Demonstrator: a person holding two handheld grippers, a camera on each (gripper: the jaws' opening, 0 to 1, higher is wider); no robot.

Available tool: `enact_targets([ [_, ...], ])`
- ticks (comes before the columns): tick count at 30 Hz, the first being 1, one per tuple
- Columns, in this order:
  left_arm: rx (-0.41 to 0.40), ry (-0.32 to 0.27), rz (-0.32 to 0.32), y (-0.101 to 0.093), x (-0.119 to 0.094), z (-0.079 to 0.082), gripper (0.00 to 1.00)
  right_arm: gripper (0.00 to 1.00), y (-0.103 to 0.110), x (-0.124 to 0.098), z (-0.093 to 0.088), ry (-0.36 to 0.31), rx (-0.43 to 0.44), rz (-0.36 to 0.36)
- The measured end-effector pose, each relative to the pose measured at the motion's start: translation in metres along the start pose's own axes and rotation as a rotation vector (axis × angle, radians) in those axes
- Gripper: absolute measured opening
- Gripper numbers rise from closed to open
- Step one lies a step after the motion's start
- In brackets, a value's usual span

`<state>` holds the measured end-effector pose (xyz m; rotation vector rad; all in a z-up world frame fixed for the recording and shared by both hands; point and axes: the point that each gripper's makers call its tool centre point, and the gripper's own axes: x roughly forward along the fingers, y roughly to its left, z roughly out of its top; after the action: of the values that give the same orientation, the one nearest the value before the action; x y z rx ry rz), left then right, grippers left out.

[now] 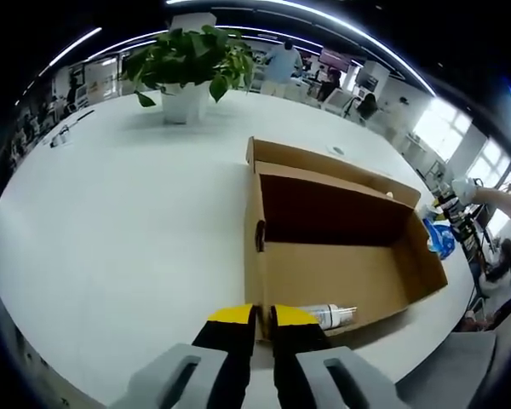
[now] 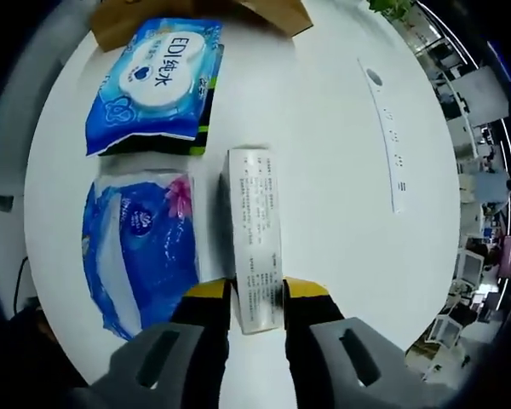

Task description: Operate the shoe box by opening the lid, removing the specified soft item, and placing it in the target area until the item is outside and the box remains undamaged.

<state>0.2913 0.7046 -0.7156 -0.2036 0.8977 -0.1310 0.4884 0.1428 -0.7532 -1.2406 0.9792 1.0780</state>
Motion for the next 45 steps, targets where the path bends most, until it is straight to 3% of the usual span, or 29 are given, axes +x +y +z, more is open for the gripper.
enact_targets([
  [9,0.06,0.019,-0.001,-0.001,0.003,0.004,0.08,0.33,0.003,-0.01,0.002,-0.001,0.027,-0.047],
  [14,0.097,-0.012,0.007,0.0,-0.002,0.017,0.18,0.39,0.005,-0.021,0.001,-0.011,0.084,-0.07],
  [28,0.273,0.0,-0.047,-0.016,-0.013,0.042,0.25,0.47,0.023,-0.063,0.007,-0.14,0.289,-0.14],
  [39,0.543,0.134,-0.201,-0.046,-0.012,0.042,0.35,0.61,0.047,-0.099,0.03,-0.288,0.399,-0.207],
  [45,0.674,0.213,-0.259,-0.056,-0.008,0.039,0.41,0.68,0.063,-0.118,0.049,-0.406,0.506,-0.231],
])
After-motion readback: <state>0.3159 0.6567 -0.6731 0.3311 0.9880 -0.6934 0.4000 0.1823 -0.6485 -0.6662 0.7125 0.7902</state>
